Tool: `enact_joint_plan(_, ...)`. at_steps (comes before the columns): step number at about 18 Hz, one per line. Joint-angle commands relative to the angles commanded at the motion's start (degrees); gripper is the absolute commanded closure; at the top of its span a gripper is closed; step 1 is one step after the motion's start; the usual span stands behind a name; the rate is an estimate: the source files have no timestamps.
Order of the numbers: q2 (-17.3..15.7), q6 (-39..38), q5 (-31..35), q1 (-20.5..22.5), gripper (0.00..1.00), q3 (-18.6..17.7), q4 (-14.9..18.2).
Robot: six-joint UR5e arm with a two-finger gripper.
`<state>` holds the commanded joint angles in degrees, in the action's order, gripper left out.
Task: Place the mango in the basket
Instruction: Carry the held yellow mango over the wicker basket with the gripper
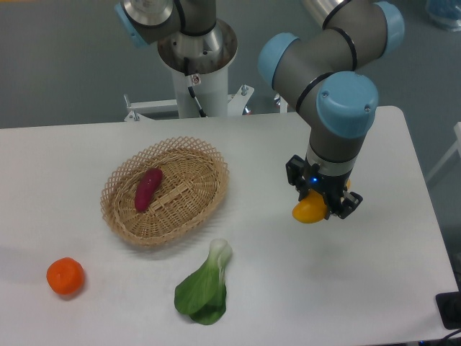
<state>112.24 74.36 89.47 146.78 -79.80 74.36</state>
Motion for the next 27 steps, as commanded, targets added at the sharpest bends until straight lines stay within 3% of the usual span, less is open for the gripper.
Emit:
enact_joint_plan(11,0.79,-2.1,0.17,-1.14,0.63,0.0,0.0)
enact_joint_plan(16,0.7,-2.72,0.0,-3.95,0.64,-0.97,-0.26)
enact_joint_plan(21,-1.84,-4.04,-1.58,-5.89,0.64,-4.91,-0.44)
enact_joint_plan(27,-7.2,-4.22,-1.5,-9.39,0.63,-14.05,-2.1)
